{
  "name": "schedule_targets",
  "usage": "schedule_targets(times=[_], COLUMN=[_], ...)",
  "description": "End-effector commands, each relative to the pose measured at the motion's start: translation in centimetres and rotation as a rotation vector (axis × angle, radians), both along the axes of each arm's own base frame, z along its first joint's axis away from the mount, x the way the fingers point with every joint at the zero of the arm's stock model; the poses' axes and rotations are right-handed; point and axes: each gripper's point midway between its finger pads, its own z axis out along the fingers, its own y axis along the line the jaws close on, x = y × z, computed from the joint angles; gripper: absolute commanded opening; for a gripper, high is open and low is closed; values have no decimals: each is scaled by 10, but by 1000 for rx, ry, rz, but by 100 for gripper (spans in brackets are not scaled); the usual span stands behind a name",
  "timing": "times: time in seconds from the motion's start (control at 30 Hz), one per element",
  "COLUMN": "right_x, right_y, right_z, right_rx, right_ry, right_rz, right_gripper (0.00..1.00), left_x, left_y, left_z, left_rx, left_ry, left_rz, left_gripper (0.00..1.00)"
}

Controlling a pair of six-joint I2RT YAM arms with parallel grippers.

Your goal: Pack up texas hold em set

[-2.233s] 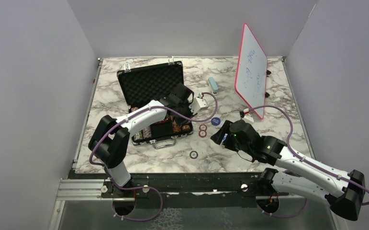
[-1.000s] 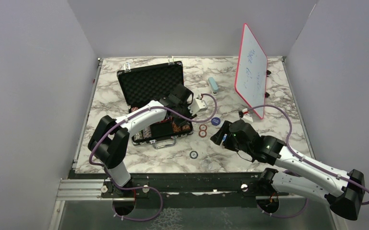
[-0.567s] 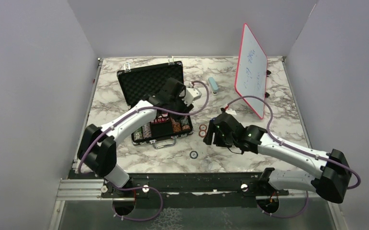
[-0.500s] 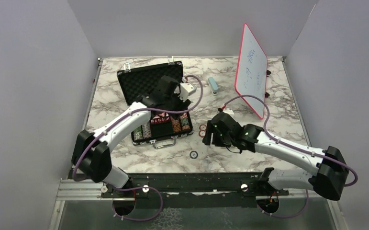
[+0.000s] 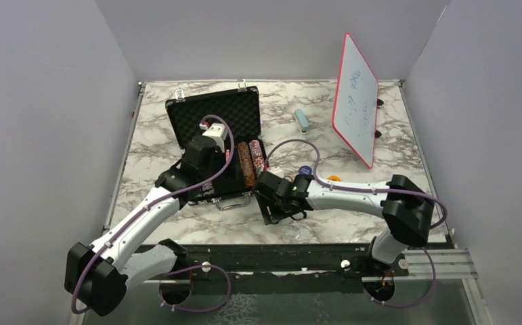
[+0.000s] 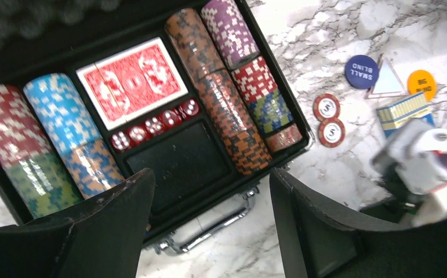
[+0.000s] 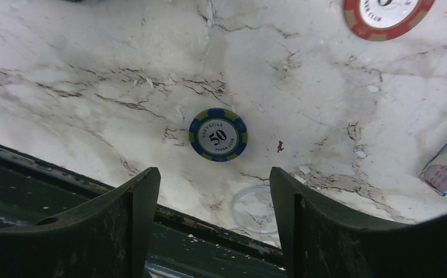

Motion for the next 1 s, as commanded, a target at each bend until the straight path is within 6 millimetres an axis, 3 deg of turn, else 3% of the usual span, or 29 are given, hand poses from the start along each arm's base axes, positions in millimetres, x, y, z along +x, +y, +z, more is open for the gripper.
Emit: schedule_targets(times=[0.0, 0.33, 0.57, 0.97], right_x=[-5, 0, 3, 6], right_y=[-5, -3, -3, 5], right_z=[-15, -44, -51, -54], right_rx=[-89, -160, -178, -195], right_ry=[29, 36, 37, 52], right_rz=[27, 19, 6, -18], right_gripper=[72, 63, 53, 54], left_x=[-7, -23, -27, -29], left_y=[13, 10, 7, 4], left_z=[7, -3, 1, 4], left_rx=[-103, -155, -175, -200], left_ry=[13, 56, 53, 57], left_rz=[149, 138, 110, 107], left_gripper=[75, 75, 75, 75])
